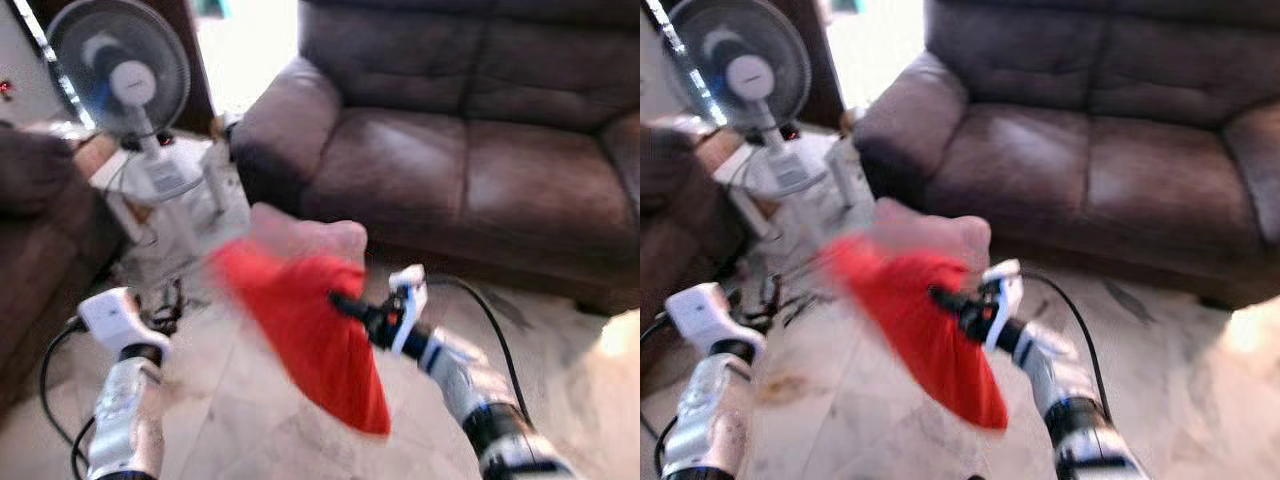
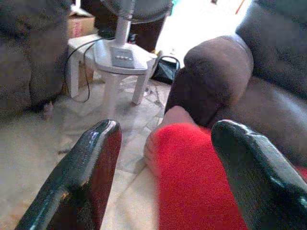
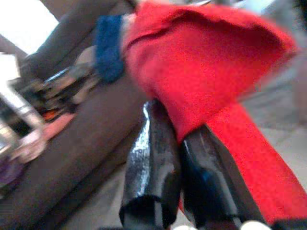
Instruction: Move the pillow to the sofa from floor
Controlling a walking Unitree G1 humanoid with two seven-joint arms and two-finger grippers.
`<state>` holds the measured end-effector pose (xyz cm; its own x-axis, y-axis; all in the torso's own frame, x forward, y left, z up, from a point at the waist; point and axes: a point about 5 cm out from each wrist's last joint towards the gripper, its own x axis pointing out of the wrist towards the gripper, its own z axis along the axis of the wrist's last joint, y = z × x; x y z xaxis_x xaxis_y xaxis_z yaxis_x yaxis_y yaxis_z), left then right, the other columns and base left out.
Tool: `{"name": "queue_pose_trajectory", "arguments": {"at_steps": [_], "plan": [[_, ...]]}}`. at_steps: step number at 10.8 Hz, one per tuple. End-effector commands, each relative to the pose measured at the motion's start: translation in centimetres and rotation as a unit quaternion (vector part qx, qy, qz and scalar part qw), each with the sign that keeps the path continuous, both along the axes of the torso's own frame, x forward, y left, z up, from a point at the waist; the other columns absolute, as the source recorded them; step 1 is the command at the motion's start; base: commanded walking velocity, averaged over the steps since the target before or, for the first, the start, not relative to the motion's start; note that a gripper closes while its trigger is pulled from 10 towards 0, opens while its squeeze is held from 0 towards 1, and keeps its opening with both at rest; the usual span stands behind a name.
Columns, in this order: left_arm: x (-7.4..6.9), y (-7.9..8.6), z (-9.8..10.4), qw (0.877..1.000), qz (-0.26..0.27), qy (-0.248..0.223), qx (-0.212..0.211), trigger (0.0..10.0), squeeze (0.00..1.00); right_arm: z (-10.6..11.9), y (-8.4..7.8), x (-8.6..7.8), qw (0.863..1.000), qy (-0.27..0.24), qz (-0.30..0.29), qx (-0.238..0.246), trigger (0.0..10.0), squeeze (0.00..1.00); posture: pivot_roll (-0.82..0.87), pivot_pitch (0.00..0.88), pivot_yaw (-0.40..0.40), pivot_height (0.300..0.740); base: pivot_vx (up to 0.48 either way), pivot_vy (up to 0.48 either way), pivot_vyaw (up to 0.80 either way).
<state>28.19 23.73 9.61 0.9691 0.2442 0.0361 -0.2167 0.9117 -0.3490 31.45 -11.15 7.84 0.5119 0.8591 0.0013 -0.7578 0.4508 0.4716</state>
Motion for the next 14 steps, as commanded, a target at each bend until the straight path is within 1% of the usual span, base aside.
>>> {"name": "queue_pose_trajectory", "arguments": {"at_steps": [1, 2, 3, 4, 5, 6, 7, 8, 9, 10, 11, 12, 13, 14], "plan": [[-0.4, 0.6, 0.1, 1.0, 0.006, -0.004, -0.017, 10.0, 0.0, 3.2, 0.1, 0.5, 0.996, -0.071, 0.032, 0.046, 10.0, 0.0, 0.14, 0.104, -0.021, 0.74, 0.0, 0.0, 0.0], [-0.5, 0.9, 0.2, 1.0, 0.008, -0.006, -0.023, 10.0, 0.0, 3.4, 0.0, 0.3, 0.995, -0.072, 0.043, 0.052, 10.0, 0.0, 0.14, 0.104, -0.021, 0.74, 0.0, 0.0, 0.0], [-0.8, 2.4, 0.6, 0.996, 0.041, -0.028, -0.077, 10.0, 1.0, 3.6, -0.4, -0.2, 0.994, -0.074, 0.06, 0.057, 10.0, 0.0, 0.14, 0.113, -0.021, 0.74, 0.0, 0.0, 0.0], [-1.0, 2.9, 0.6, 0.992, 0.057, -0.034, -0.104, 10.0, 1.0, 3.6, -0.5, -0.2, 0.994, -0.072, 0.06, 0.054, 10.0, 0.0, 0.14, 0.114, -0.02, 0.74, 0.0, 0.0, 0.0], [-1.3, 2.6, 0.3, 0.991, 0.032, -0.032, -0.123, 10.0, 1.0, 3.6, -0.6, -0.4, 0.995, -0.07, 0.056, 0.051, 10.0, 0.0, 0.14, 0.117, -0.019, 0.74, 0.0, 0.0, 0.0], [-1.6, 1.8, 0.2, 0.993, -0.021, -0.027, -0.115, 10.0, 1.0, 3.7, -0.6, -0.4, 0.995, -0.069, 0.056, 0.051, 10.0, 0.0, 0.14, 0.117, -0.019, 0.74, 0.0, 0.0, 0.0], [-2.7, 0.8, 0.1, 0.989, -0.104, -0.018, -0.101, 10.0, 1.0, 3.7, -0.6, -0.5, 0.995, -0.068, 0.057, 0.051, 10.0, 0.0, 0.14, 0.117, -0.019, 0.74, 0.0, 0.0, 0.0], [-4.2, 0.8, 0.3, 0.983, -0.17, 0.001, -0.073, 10.0, 1.0, 3.7, -0.6, -0.6, 0.995, -0.066, 0.058, 0.049, 10.0, 0.0, 0.15, 0.124, -0.017, 0.74, 0.0, 0.0, 0.0], [-5.7, 1.6, 0.8, 0.976, -0.215, 0.024, -0.031, 10.0, 1.0, 3.7, -0.5, -0.6, 0.995, -0.064, 0.059, 0.049, 10.0, 0.0, 0.15, 0.126, -0.017, 0.74, 0.0, 0.0, 0.0], [-6.7, 2.3, 1.1, 0.969, -0.243, 0.04, -0.009, 10.0, 1.0, 3.6, -0.3, -0.6, 0.995, -0.064, 0.059, 0.048, 10.0, 0.0, 0.16, 0.129, -0.017, 0.74, 0.0, 0.0, 0.0], [-7.6, 3.9, 1.2, 0.967, -0.243, 0.069, 0.021, 10.0, 1.0, 3.6, -0.2, -0.7, 0.995, -0.063, 0.061, 0.048, 10.0, 0.0, 0.17, 0.128, -0.017, 0.74, 0.0, 0.0, 0.0], [-7.9, 5.3, 1.4, 0.974, -0.214, 0.073, 0.022, 10.0, 1.0, 3.6, 0.0, -0.7, 0.995, -0.062, 0.065, 0.05, 10.0, 0.0, 0.17, 0.129, -0.016, 0.74, 0.0, 0.0, 0.0], [-7.7, 5.9, 0.7, 0.98, -0.162, 0.112, 0.019, 10.0, 1.0, 3.7, 0.1, -0.7, 0.995, -0.062, 0.066, 0.049, 10.0, 0.0, 0.17, 0.129, -0.017, 0.74, 0.0, 0.0, 0.0], [-7.2, 6.4, -0.2, 0.985, -0.098, 0.14, -0.006, 10.0, 1.0, 3.7, 0.1, -0.7, 0.995, -0.062, 0.066, 0.048, 10.0, 0.0, 0.17, 0.131, -0.016, 0.74, 0.0, 0.0, 0.0]]}}
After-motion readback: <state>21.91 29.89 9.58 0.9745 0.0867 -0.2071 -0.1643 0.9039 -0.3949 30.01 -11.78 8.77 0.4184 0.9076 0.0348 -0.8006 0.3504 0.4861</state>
